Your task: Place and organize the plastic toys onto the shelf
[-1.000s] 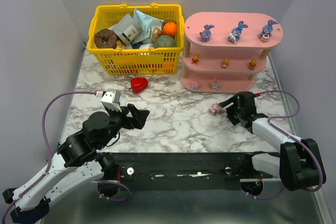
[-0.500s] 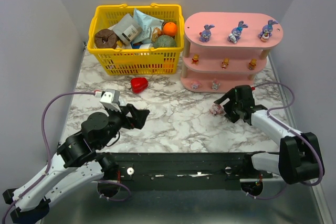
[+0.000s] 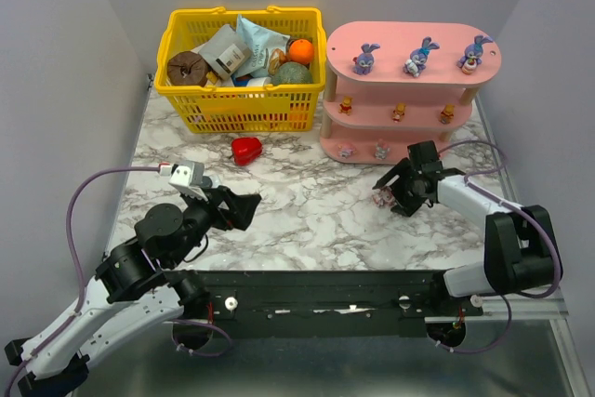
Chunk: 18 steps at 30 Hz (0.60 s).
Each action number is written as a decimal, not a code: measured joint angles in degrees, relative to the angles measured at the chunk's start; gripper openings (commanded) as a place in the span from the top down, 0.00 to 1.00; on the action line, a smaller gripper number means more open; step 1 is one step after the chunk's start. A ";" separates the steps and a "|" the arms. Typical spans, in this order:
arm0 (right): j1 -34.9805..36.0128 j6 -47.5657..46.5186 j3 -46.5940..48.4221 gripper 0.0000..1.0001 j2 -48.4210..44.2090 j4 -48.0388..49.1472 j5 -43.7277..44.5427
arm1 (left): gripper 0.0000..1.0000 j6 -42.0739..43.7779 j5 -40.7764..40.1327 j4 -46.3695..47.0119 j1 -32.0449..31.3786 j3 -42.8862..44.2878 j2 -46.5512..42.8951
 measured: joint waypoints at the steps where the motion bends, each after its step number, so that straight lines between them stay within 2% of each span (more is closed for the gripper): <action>1: 0.07 0.15 0.00 0.19 0.39 -0.59 -0.28 | 0.01 0.00 0.00 0.00 0.00 0.00 -0.09; 5: 0.09 0.81 0.57 0.31 1.90 -1.51 -1.66 | 0.01 0.00 0.00 0.00 0.00 0.00 -0.31; 15: 0.72 1.53 0.57 0.76 2.62 -1.70 -1.90 | 0.01 0.02 0.00 0.00 0.00 0.00 -0.31; 18: 0.74 0.72 0.57 0.84 2.58 -1.62 -1.97 | 0.01 0.04 0.00 0.00 0.00 0.00 -0.31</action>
